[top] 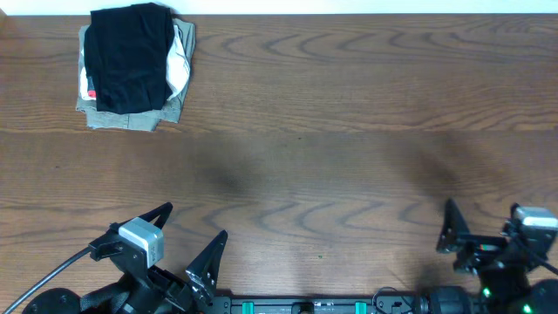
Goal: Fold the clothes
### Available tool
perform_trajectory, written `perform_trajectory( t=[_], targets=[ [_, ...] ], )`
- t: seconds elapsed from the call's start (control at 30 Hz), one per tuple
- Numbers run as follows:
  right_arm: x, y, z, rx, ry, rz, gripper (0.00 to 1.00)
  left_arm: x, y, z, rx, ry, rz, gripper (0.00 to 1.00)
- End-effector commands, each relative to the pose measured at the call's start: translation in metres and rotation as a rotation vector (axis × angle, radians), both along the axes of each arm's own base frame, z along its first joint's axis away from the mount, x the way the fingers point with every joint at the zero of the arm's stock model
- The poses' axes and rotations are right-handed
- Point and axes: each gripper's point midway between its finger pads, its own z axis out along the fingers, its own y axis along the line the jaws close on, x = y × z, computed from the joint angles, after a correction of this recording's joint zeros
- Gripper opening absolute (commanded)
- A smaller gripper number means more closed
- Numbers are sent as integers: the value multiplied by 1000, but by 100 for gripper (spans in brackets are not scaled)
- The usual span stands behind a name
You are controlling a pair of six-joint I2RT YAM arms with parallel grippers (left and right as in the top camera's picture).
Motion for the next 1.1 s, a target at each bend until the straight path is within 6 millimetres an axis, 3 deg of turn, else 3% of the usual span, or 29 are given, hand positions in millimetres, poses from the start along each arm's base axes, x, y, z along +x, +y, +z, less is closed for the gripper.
perform_trajectory(
  t=[0.0,0.4,0.63,1.07],
  targets=[
    [13,11,-22,-61,-21,83,99,-1,-1,0,11,-11,-11,98],
    [55,30,-75,-46,-209,184,99,-1,-1,0,11,-11,-11,98],
    [68,34,-72,-53,-330,207,99,-1,-1,0,11,-11,-11,98],
    [80,35,-98,-57,-378,210,99,-1,-1,0,11,-11,-11,98]
  ],
)
